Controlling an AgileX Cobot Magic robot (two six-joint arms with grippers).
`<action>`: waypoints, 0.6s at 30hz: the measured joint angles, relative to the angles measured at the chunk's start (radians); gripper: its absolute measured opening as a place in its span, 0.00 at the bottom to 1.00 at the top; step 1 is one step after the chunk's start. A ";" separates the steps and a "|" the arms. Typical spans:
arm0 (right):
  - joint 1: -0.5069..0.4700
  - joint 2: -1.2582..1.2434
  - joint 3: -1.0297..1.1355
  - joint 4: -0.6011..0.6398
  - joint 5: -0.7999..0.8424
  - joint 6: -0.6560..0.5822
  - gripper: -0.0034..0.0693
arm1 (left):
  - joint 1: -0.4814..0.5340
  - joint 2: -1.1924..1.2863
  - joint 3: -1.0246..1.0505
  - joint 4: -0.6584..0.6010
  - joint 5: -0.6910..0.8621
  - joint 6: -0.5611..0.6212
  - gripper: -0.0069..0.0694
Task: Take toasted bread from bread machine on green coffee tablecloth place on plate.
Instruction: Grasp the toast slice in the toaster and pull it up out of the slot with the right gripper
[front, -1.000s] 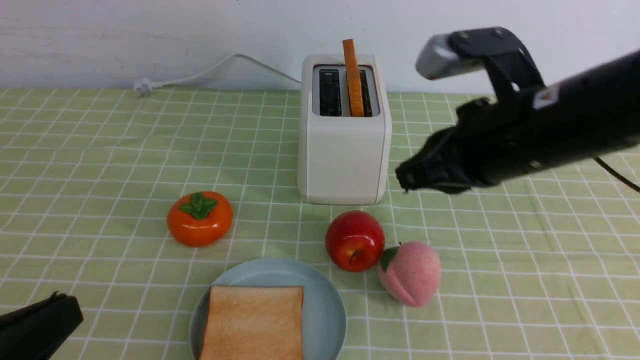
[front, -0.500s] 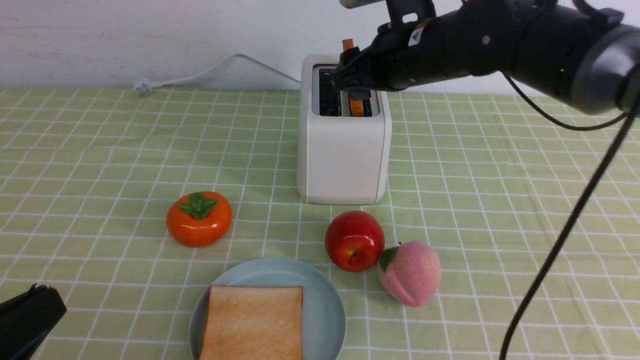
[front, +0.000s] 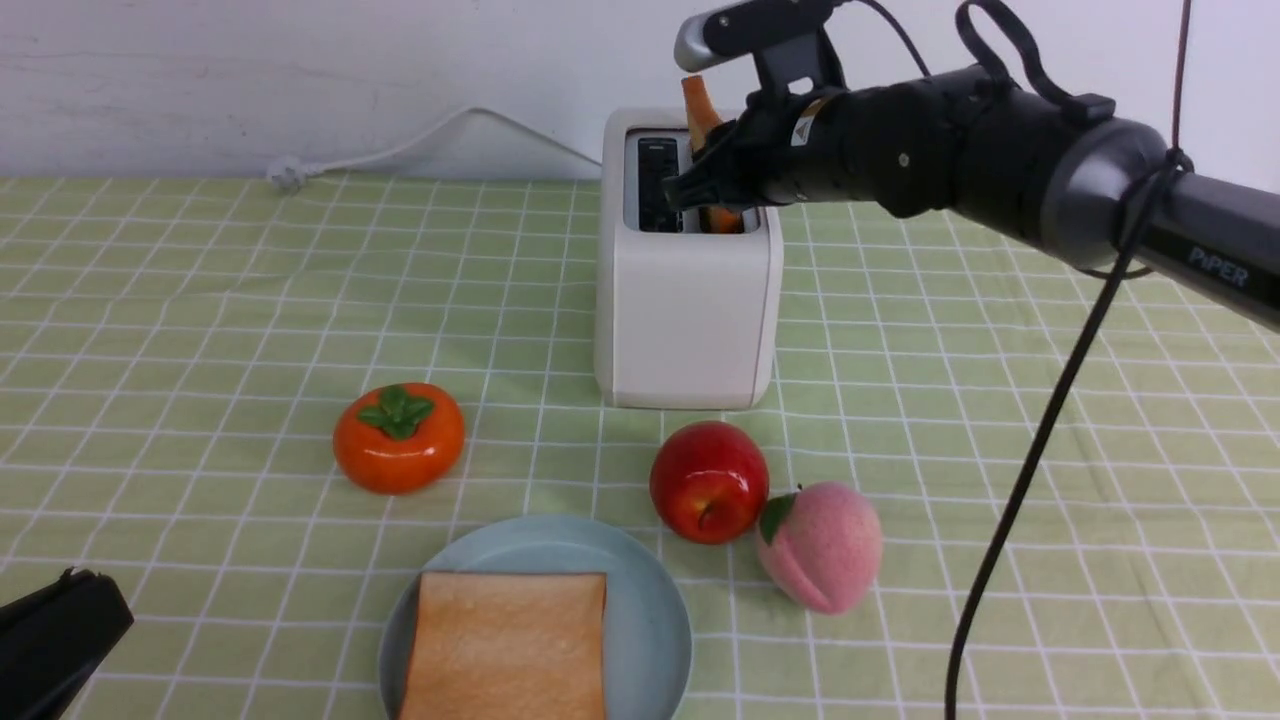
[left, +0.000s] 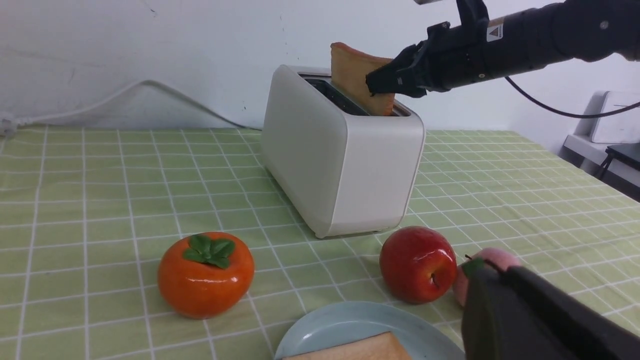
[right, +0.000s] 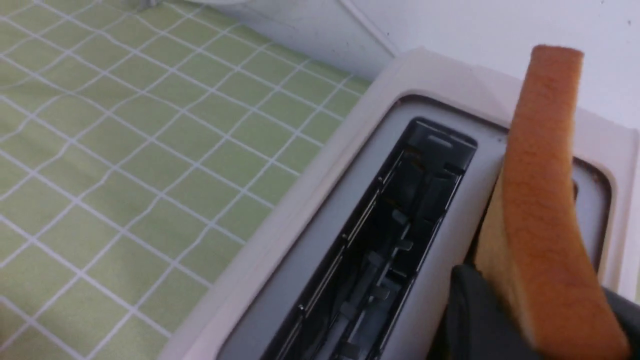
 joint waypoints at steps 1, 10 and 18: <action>0.000 0.000 0.000 0.000 0.000 0.000 0.21 | 0.000 0.000 0.000 0.000 0.000 0.000 0.07; 0.000 -0.083 0.003 0.006 0.023 0.001 0.20 | 0.000 0.000 0.000 0.005 0.000 0.001 0.07; 0.014 -0.362 -0.003 0.052 0.240 0.001 0.20 | 0.000 0.000 0.000 0.005 0.000 0.001 0.07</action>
